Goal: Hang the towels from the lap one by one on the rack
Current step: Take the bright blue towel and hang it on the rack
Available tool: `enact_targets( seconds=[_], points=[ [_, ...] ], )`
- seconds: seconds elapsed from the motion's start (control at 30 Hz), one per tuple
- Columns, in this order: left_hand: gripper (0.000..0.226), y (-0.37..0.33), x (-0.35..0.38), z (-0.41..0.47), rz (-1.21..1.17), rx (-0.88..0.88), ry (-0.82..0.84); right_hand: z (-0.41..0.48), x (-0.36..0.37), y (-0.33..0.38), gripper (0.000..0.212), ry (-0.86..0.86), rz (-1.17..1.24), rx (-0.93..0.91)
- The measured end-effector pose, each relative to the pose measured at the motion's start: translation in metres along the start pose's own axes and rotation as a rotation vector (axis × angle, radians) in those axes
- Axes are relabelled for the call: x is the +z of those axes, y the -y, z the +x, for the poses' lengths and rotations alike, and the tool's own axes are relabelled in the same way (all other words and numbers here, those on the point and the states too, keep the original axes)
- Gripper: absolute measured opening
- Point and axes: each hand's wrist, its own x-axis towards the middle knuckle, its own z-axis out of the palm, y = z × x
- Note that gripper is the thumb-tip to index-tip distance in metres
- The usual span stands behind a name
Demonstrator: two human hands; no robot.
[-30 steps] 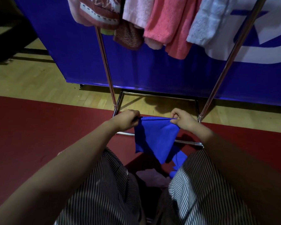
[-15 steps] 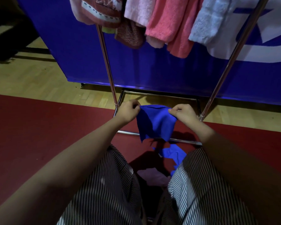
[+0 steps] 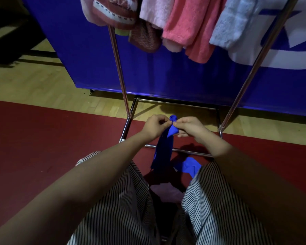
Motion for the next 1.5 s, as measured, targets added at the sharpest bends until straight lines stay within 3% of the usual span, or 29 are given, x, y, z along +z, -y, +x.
enact_targets(
  seconds=[0.17,0.27,0.4,0.53,0.6,0.67,0.73,0.8,0.9,0.97,1.03,1.13,1.23,1.3,1.43,1.5],
  points=[
    [0.022,-0.005,0.002,0.000,-0.222,-0.131,0.001,0.001,0.000,0.002,0.029,0.052,0.072,0.049],
    [0.025,-0.007,0.000,-0.003,-0.206,-0.144,0.093,-0.004,-0.001,0.004,0.033,0.121,0.002,0.065],
    [0.015,-0.003,-0.004,0.002,-0.147,-0.128,0.065,-0.006,-0.004,0.002,0.039,0.249,-0.019,0.070],
    [0.022,-0.006,-0.011,0.005,-0.107,-0.118,0.047,-0.002,-0.008,-0.002,0.031,-0.080,-0.151,0.016],
    [0.024,-0.008,-0.012,0.006,-0.126,-0.107,0.088,0.002,-0.012,-0.005,0.060,-0.157,-0.143,-0.061],
    [0.023,-0.012,-0.015,0.005,-0.173,-0.090,0.145,0.003,-0.014,-0.007,0.078,-0.056,-0.164,-0.109],
    [0.022,-0.016,-0.018,0.004,-0.249,-0.059,0.195,-0.001,-0.012,-0.006,0.053,0.083,-0.201,-0.145],
    [0.020,-0.020,-0.019,0.004,-0.386,-0.035,0.160,-0.006,-0.007,-0.003,0.027,0.089,-0.144,-0.199],
    [0.007,-0.018,-0.021,0.004,-0.606,-0.078,0.083,-0.004,-0.005,-0.001,0.027,0.028,0.090,-0.260],
    [0.037,-0.013,-0.023,0.004,-0.625,-0.065,0.197,-0.002,-0.006,0.002,0.022,0.048,0.211,-0.286],
    [0.047,-0.008,-0.023,0.002,-0.556,-0.038,0.361,-0.003,-0.008,0.006,0.016,0.061,0.305,-0.281],
    [0.024,-0.012,-0.020,-0.001,-0.482,-0.093,0.492,-0.001,-0.010,0.008,0.020,0.025,0.444,-0.278],
    [0.015,-0.015,-0.015,0.000,-0.556,-0.122,0.440,-0.002,-0.010,0.008,0.045,0.069,0.554,-0.217],
    [0.013,-0.019,-0.013,0.000,-0.637,-0.120,0.386,-0.006,-0.009,0.005,0.058,0.175,0.499,-0.129],
    [0.012,-0.033,-0.015,0.005,-0.876,-0.171,0.164,-0.016,-0.004,-0.002,0.027,0.396,-0.014,-0.025],
    [0.012,-0.037,-0.018,0.010,-0.989,-0.205,0.023,-0.013,-0.001,-0.003,0.027,0.364,-0.063,-0.075]
  ],
)
